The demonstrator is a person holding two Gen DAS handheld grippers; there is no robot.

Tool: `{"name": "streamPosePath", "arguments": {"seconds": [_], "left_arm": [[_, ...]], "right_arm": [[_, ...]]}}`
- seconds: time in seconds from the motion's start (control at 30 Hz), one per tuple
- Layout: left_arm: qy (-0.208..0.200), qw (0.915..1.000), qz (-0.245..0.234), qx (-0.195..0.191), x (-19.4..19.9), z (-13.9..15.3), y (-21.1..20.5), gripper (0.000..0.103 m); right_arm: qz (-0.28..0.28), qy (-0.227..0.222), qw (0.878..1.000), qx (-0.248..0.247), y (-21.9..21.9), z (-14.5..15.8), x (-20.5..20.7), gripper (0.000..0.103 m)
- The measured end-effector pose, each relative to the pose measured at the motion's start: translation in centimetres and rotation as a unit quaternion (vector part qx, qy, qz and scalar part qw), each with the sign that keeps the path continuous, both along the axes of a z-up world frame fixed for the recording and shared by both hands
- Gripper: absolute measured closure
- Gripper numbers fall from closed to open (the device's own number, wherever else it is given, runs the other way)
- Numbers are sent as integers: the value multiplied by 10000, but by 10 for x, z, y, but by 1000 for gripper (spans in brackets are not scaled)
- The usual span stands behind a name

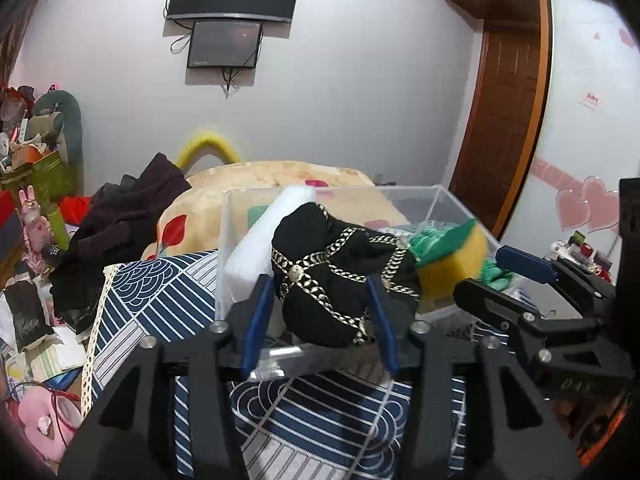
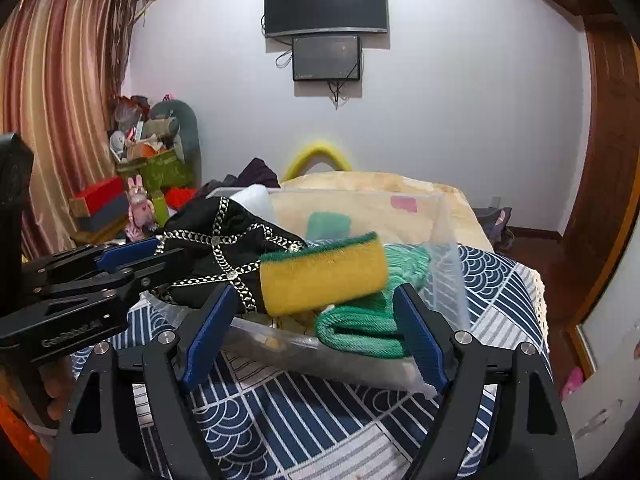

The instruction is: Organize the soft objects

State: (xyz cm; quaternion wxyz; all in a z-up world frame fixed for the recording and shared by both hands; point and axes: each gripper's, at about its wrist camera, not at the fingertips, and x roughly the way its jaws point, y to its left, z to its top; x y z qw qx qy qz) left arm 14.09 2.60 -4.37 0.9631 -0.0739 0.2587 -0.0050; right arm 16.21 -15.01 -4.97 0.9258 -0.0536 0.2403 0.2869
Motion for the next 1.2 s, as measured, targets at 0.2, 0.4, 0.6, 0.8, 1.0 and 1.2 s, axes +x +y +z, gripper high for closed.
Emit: {"name": "streamPosePath", "arguments": {"seconds": [0.2,0.4,0.6,0.8,1.0,1.2], "left_arm": [[-245,9997,-94,-30,-24,16,-1,46],[-606,9979,-177,122,-47,37,-12,36],[-946,9951,-252,154,-69,56,-21,23],[-1237,9920,-197,157,-89,67,-23,8],[-1442,9893,-153,177,-104,72,-23,3],[-1447,9892,-182,119,-107,71,-21,3]], "right_arm": [[-46,-197,9995,225,-16,15,-13,21],[-74,-571,9972,473,-30,36,-35,15],[-183,-1004,9927,643,-39,52,-59,0],[-202,-1195,9906,636,-35,58,-71,0],[-206,-1238,9898,666,-34,57,-79,0],[-171,-1312,9892,626,-32,57,-82,0]]}}
